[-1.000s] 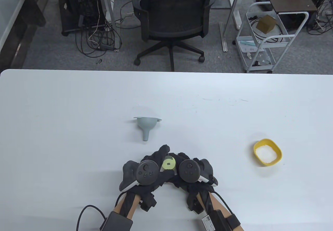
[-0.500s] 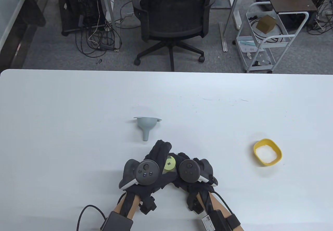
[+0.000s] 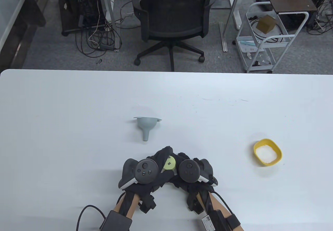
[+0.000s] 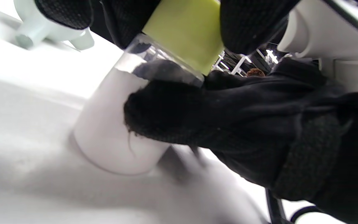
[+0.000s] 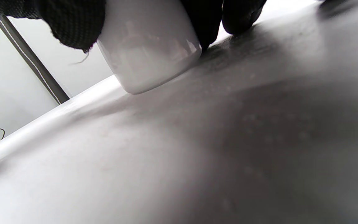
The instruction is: Unscrew the press dispenser and pour salt into it
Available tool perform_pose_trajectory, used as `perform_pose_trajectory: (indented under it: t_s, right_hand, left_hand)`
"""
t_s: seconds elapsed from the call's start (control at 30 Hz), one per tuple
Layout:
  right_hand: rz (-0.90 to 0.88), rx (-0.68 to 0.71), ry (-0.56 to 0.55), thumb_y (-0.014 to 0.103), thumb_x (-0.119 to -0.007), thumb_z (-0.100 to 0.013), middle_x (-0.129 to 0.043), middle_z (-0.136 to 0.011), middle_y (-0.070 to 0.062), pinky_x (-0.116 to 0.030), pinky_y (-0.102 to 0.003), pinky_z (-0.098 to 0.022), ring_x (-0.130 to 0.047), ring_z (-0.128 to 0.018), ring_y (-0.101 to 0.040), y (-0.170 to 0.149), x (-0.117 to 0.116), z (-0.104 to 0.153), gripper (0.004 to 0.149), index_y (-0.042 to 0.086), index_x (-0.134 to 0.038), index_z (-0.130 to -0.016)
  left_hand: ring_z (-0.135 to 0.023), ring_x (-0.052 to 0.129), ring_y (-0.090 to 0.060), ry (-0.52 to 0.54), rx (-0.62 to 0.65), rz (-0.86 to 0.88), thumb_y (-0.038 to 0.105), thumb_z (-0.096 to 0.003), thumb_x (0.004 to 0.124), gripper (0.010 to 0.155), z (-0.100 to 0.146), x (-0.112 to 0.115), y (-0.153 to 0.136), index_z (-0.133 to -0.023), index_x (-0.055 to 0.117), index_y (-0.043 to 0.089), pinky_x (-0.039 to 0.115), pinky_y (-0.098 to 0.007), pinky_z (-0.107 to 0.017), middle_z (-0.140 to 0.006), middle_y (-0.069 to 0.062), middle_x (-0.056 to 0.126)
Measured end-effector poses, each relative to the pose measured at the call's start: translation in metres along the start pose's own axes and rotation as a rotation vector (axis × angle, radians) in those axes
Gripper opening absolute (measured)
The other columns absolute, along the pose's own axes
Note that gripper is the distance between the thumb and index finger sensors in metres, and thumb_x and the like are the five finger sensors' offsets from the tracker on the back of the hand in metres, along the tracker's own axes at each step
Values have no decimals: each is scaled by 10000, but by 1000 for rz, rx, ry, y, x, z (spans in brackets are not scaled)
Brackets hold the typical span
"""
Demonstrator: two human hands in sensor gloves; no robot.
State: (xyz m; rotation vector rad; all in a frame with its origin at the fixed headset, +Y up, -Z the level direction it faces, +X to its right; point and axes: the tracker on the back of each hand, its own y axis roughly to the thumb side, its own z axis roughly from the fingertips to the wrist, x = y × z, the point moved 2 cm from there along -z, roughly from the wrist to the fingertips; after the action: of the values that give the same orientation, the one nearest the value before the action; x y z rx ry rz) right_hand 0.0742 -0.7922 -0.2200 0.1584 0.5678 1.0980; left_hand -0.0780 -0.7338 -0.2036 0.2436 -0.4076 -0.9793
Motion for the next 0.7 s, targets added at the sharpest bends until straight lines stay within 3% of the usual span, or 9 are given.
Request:
perform_pose_trajectory:
  t_s: [0.27,0.37,0.43,0.5,0.57,0.7]
  right_hand:
    - [0,0,0,583,-705,-560,-575,-1125,-273,-346,-865,-586,-464,-1041,-550,0,0,0,925,-5,-344,-1176]
    - [0,0,0,581,-707,-559,-577,-1124,-273,-346,-865,-586,-463,-1042,-550,0,0,0,925,-5,-344,-1177]
    - [0,0,0,581,-707,-559,-577,-1124,-273,-345,-866,-586,-464,-1041,-551,0,0,0,926,-7,-345,-1176]
    - [0,0,0,581,-706,-559,-574,-1125,-273,-345,-865,-586,-462,-1042,-549,0,0,0,926,-6,-344,-1177]
    - [0,0,0,580,-706,-560,-574,-1124,-274,-345,-866,-586,-463,-1041,-550,0,0,0,926,-7,-343,-1177]
    - [0,0,0,581,-706,-559,-574,-1125,-273,-345,-866,-586,-463,-1042,-549,0,0,0,919,7,-342,-1177]
  left_hand:
    - [-903,881,-382,95,-83,-144,615,-479,800,1010,3,-1,4,-1195,450,-5,673,-687,-665,-1081,-206,755]
    - [-906,846,-393,109,-89,-162,682,-445,771,1100,4,-3,4,-1207,401,-21,657,-706,-665,-1081,-204,716]
    - [-961,767,-464,100,-76,-123,697,-437,764,1159,5,-6,4,-1221,334,-39,622,-736,-670,-1136,-272,623]
    - [-1065,616,-586,64,-33,-44,642,-469,799,1175,5,-7,3,-1233,234,-48,580,-771,-677,-1224,-396,450]
    - [-1087,453,-684,-1,24,44,540,-511,834,1152,3,-7,2,-1231,159,-53,540,-791,-684,-1216,-488,251]
    - [-1099,489,-651,-48,57,110,328,-529,860,1046,1,-6,0,-1226,179,-51,551,-784,-687,-1207,-470,300]
